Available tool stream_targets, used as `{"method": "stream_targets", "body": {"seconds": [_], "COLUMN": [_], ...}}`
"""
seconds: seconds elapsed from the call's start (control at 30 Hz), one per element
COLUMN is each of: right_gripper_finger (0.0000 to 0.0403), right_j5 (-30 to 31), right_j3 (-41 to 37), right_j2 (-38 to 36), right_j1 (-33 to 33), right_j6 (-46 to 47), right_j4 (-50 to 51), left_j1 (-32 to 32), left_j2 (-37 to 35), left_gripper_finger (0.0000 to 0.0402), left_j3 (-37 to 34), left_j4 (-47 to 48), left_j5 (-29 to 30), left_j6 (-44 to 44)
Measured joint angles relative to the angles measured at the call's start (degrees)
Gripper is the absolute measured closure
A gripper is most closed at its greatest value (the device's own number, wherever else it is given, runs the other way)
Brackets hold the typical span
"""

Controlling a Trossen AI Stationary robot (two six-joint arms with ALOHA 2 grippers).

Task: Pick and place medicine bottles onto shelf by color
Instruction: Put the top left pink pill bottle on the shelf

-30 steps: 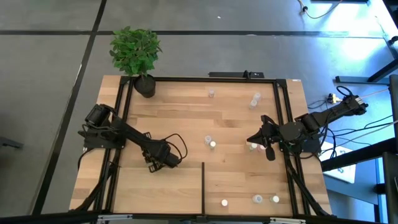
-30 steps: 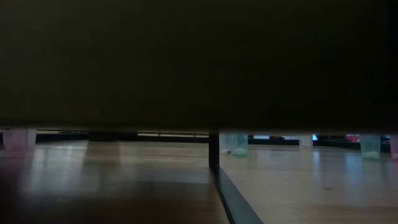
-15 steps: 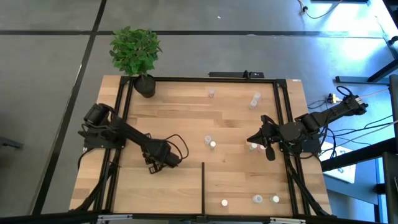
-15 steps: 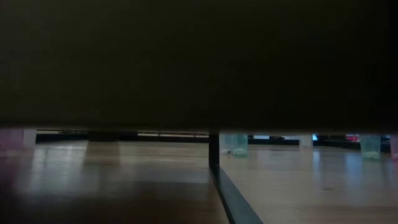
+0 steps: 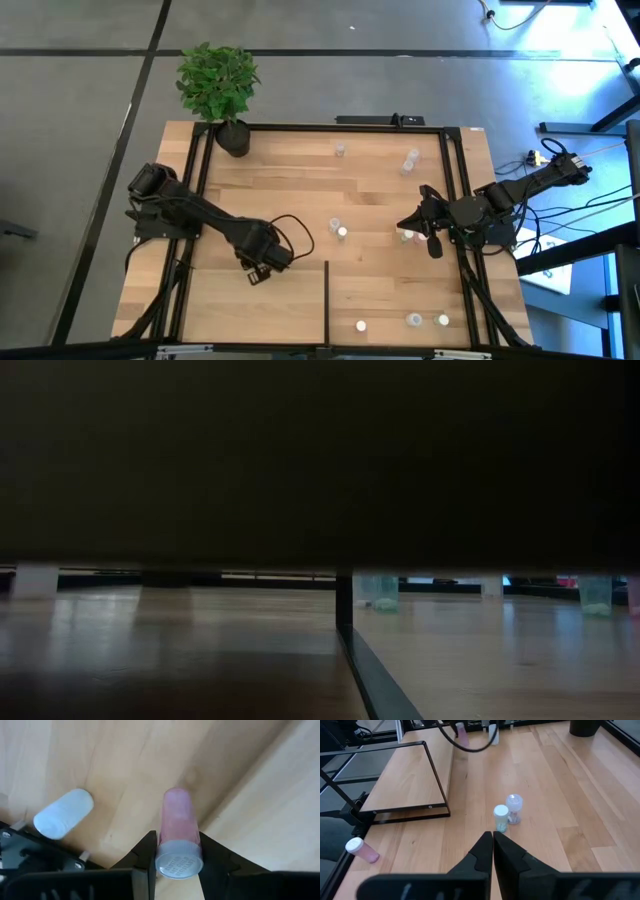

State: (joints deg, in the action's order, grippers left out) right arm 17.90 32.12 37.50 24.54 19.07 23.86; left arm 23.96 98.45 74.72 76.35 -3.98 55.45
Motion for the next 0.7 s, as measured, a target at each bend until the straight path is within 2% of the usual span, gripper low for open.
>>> {"method": "stream_targets", "body": {"seconds": [0.37, 0.7], "right_gripper_finger": [0.0386, 0.0386], "right_j5": [0.0, 0.0], "right_j3": [0.0, 0.0], "right_j2": [0.0, 0.0], "right_j1": [0.0, 0.0], "right_j6": [0.0, 0.0], "right_j4": [0.0, 0.0], "left_j1": [4.3, 15.0], "left_j2": [0.0, 0.0], "left_gripper_finger": [0.0311, 0.0311], "left_j3": [8.5, 11.6], "left_j4": [6.0, 4.1], "left_j5": [-1.7, -1.7], "left_j6": [8.8, 17.4]}}
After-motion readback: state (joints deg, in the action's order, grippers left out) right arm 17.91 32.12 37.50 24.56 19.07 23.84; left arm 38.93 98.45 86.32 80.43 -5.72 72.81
